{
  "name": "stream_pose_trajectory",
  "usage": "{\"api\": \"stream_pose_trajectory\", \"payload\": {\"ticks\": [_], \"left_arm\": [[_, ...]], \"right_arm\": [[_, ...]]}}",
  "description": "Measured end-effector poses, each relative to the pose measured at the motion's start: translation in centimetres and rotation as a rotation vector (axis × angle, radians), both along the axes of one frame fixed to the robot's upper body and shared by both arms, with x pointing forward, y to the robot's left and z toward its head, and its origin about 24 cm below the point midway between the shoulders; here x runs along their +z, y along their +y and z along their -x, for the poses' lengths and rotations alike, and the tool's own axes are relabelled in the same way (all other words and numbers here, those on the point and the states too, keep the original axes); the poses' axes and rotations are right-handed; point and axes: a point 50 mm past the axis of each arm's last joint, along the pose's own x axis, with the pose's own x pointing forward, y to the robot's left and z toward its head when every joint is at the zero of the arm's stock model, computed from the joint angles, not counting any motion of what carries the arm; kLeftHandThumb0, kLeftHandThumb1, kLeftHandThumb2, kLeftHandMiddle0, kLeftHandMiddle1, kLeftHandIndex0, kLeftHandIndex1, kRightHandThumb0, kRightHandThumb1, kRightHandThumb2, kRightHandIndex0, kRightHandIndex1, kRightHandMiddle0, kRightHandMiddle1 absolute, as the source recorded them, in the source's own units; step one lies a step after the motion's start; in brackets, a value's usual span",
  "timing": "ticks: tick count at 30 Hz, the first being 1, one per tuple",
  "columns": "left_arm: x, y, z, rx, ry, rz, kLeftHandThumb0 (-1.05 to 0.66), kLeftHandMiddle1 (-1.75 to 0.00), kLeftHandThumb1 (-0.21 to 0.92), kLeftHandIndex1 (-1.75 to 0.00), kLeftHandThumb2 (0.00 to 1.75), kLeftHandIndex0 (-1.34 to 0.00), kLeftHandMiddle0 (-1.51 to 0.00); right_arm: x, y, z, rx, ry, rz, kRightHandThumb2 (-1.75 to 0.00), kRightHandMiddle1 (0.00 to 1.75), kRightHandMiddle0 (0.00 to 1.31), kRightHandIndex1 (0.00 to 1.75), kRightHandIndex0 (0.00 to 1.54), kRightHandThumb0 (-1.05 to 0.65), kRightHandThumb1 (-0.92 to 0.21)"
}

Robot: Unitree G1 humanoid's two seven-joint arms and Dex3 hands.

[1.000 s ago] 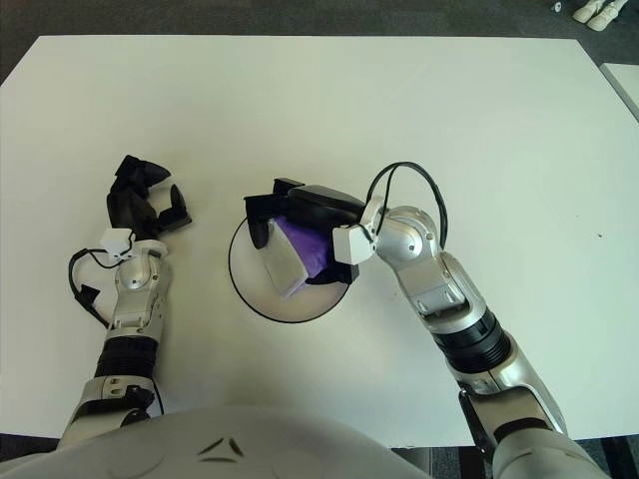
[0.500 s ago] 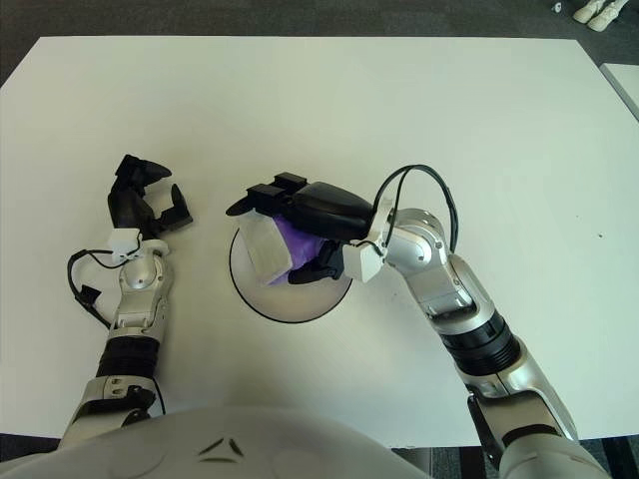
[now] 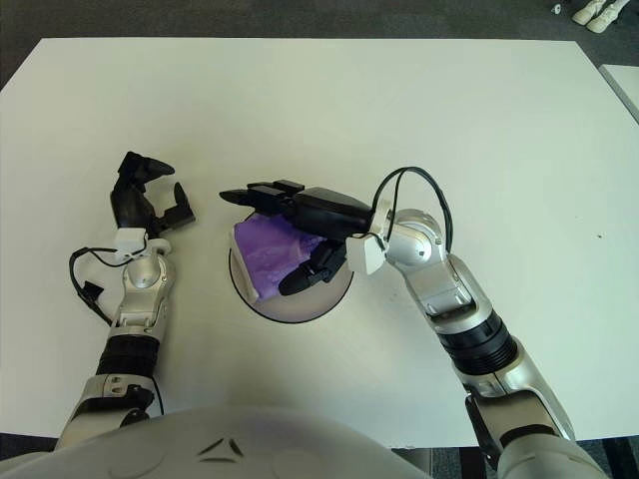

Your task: Put the tissue paper into the plate.

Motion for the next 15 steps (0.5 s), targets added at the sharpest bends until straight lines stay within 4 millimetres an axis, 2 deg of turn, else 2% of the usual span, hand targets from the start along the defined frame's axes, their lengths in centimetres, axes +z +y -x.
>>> {"api": "stream_pose_trajectory", "payload": {"ticks": [5,15], "left_arm": [[-0.04,0.01,-0.04,-0.007,0.002,0.004,-0.01,-1.57,0.17,-1.75,1.44,-0.55,-0.74],[-0.24,0.23,-0.15,-0.037,0.007,0.054,-0.01,-1.59,0.15,-1.75,1.47,-0.57,-0.74]], "right_arm": [[0.35,-0.13,0.02,-0.004,0.000,-0.017,-0.65,0.00,0.00,0.00,0.00,-0.95,-0.54],[0.94,-0.43,-0.20,-0.012,0.005,-0.018,-0.67,0.00,0.00,0.00,0.00,-0.94,-0.51]]}}
